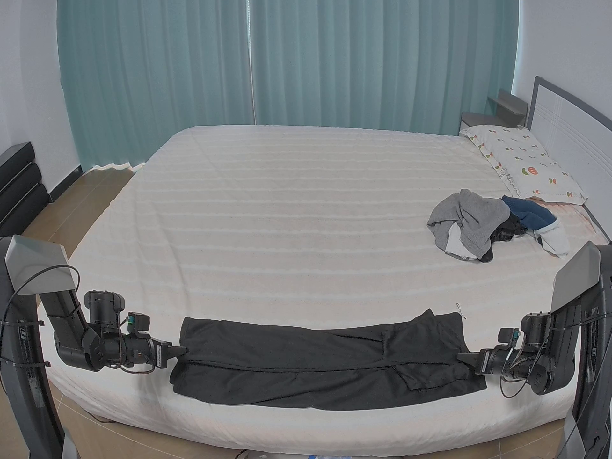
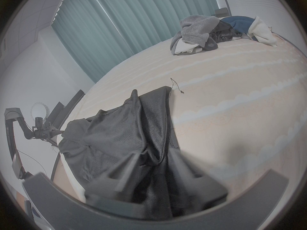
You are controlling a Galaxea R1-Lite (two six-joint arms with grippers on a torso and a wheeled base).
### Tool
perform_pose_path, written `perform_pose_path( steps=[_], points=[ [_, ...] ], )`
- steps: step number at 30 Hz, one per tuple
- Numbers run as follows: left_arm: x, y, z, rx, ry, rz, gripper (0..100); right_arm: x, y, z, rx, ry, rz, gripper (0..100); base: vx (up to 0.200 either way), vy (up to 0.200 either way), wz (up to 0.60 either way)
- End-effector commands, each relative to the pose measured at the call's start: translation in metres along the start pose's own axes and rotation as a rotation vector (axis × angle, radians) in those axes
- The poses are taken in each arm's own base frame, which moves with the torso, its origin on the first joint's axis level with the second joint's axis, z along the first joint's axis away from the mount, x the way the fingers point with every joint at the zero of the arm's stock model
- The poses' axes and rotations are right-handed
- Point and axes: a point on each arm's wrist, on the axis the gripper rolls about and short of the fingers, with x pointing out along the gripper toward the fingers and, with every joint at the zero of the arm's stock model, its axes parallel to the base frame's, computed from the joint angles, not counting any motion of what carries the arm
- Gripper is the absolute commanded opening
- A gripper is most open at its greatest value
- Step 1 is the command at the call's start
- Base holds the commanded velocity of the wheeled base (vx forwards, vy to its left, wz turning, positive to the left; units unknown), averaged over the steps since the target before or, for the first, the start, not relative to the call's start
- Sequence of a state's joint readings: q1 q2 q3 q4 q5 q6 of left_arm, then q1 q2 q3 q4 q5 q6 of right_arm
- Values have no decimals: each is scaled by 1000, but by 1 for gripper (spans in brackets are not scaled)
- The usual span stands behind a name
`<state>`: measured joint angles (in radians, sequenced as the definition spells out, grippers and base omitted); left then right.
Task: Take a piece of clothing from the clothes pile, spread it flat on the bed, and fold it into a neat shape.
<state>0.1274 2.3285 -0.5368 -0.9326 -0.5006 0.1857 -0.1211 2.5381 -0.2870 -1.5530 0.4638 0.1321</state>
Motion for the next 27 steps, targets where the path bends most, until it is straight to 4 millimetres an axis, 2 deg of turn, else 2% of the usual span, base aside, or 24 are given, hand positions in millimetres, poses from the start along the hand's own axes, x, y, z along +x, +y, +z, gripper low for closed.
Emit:
perform_pose_path(
  steps=[1,7,13,15,17,20,23,27],
  points=[
    [1,0,-2,-3,5,-1,100,1,1,2,-3,-13,8,100,0,0,0],
    [1,1,1,-4,-9,-1,100,-2,2,12,4,-50,12,100,0,0,0],
    [4,3,14,-80,-52,7,100,-6,6,34,139,-136,34,100,0,0,0],
    [14,-4,29,-205,-83,-8,100,-1,7,38,233,-150,48,100,0,0,0],
    [17,-7,34,-253,-95,-4,100,0,7,38,251,-147,50,100,0,0,0],
    [36,-23,53,-394,-136,49,100,6,5,36,279,-140,56,100,0,0,0],
    [47,-28,56,-459,-144,85,100,8,4,34,309,-133,58,100,0,0,0],
    [52,-28,55,-481,-109,98,100,12,3,36,353,-142,66,100,0,0,0]
  ],
)
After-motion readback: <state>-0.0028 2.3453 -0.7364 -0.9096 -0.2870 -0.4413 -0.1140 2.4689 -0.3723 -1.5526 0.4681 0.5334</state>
